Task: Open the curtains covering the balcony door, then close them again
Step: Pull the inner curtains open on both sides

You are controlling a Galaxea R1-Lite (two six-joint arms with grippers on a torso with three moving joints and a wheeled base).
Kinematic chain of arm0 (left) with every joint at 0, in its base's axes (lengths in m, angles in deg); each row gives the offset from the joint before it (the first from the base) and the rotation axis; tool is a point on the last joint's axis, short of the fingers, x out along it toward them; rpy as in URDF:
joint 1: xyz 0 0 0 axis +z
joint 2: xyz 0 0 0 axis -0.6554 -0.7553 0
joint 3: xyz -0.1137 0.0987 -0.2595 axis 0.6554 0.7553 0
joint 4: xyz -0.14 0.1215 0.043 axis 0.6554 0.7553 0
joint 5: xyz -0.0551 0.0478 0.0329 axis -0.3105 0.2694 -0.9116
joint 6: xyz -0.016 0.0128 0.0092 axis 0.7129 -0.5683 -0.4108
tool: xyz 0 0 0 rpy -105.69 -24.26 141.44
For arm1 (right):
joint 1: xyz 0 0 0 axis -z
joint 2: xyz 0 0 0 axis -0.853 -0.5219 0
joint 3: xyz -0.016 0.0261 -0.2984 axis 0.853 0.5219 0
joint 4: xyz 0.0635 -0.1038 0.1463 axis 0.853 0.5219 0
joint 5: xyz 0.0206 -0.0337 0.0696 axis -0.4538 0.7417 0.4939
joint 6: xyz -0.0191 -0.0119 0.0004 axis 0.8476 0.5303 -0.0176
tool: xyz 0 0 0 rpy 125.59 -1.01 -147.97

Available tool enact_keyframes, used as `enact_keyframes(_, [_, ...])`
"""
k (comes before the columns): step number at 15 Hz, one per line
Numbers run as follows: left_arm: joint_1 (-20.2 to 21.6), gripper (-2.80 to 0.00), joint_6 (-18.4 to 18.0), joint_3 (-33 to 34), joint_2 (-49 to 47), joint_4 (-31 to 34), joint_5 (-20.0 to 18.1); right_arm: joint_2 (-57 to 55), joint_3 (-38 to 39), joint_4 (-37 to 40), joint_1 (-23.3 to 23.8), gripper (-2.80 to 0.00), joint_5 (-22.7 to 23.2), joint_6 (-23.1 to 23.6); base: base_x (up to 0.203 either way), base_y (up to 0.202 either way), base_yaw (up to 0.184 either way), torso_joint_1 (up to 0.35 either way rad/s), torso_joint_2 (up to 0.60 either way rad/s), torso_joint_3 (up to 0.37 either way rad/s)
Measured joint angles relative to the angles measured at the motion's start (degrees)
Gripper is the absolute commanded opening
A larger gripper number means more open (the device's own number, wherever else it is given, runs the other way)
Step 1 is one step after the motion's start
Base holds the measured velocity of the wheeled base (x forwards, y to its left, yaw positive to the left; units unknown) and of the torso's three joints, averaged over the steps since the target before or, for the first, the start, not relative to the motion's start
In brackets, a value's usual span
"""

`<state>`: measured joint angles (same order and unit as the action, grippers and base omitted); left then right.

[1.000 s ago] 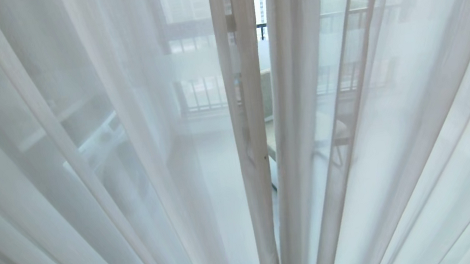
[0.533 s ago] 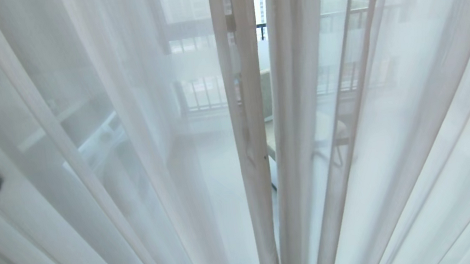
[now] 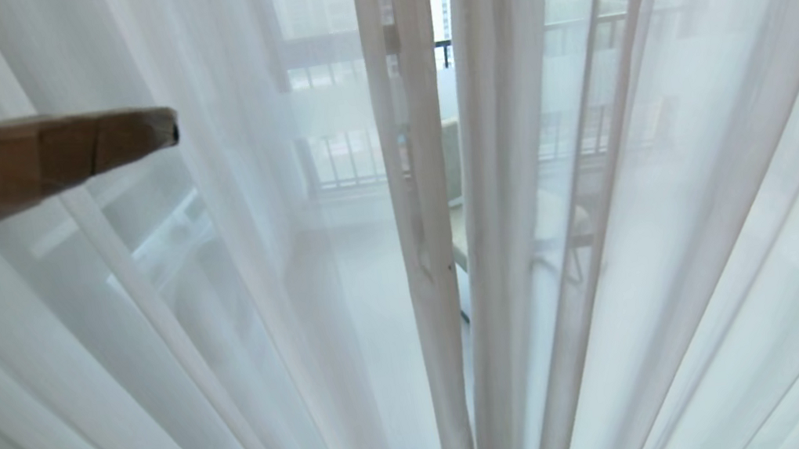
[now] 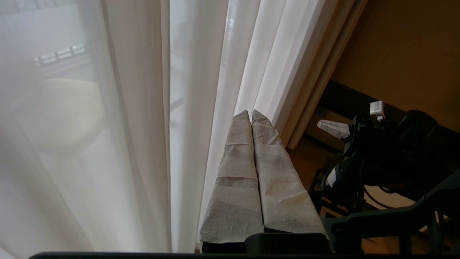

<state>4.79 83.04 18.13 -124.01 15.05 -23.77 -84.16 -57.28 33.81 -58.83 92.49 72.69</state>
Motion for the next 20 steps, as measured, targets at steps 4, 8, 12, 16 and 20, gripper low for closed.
enact_keyframes(4, [-5.7,-2.80,-1.4,-3.1,-4.2,0.0,12.0,0.0,0.0,0.0,0.0,-2.80,0.0,0.0,0.000,0.000,0.000,0.000,0.00,0.000])
enact_keyframes(8, [-10.0,-2.80,-2.6,-4.5,-6.6,-0.1,22.6,0.0,0.0,0.0,0.0,-2.80,0.0,0.0,0.000,0.000,0.000,0.000,0.00,0.000])
enact_keyframes(12, [-11.8,-2.80,-2.6,-5.0,-7.6,-0.2,22.9,0.0,0.0,0.0,-0.1,-2.80,0.0,0.1,0.000,0.000,0.000,0.000,0.00,0.000])
enact_keyframes(16, [-13.6,0.00,-2.4,-5.1,-8.2,-0.2,23.0,0.0,0.0,0.0,0.0,-2.80,0.0,0.0,0.000,0.000,0.000,0.000,0.00,0.000])
enact_keyframes(20, [-14.8,0.00,-2.4,-5.5,-9.2,-0.3,23.0,0.0,0.0,0.0,0.0,-2.80,0.0,0.0,0.000,0.000,0.000,0.000,0.00,0.000])
